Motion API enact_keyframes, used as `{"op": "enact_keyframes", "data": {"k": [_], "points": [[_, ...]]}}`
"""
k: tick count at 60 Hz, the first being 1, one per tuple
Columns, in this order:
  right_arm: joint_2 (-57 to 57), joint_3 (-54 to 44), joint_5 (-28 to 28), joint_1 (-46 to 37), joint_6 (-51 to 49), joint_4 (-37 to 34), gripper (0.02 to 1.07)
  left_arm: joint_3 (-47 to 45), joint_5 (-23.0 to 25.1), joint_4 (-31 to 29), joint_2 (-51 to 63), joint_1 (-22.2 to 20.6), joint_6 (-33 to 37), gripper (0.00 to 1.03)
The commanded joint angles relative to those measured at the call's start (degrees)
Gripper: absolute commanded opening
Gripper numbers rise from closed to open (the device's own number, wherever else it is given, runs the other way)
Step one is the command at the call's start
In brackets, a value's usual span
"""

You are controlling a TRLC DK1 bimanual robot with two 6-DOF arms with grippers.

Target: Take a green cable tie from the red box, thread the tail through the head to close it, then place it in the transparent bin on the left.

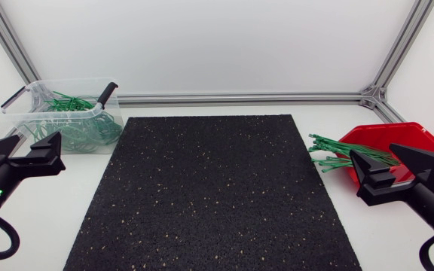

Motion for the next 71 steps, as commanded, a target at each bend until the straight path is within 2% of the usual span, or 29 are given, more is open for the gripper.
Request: {"op": "enact_keyframes", "data": {"k": [1,29,57,71], "points": [[-2.5,-3.2,0.6,-0.7,0.7,1.9,1.03,-3.1,0.9,0.3,-3.3,-0.2,1.8,1.00],[-16.0,-16.7,3.1,-3.2,3.0,9.7,1.03,-10.8,2.5,-3.8,-16.7,-0.8,1.3,0.99],[-16.1,-16.8,3.1,-3.2,3.0,9.8,1.03,-18.4,4.2,-7.9,-29.9,-1.4,0.8,0.99],[-16.1,-16.8,3.1,-3.2,3.0,9.8,1.03,-18.6,4.2,-8.0,-30.2,-1.4,0.8,0.99]]}}
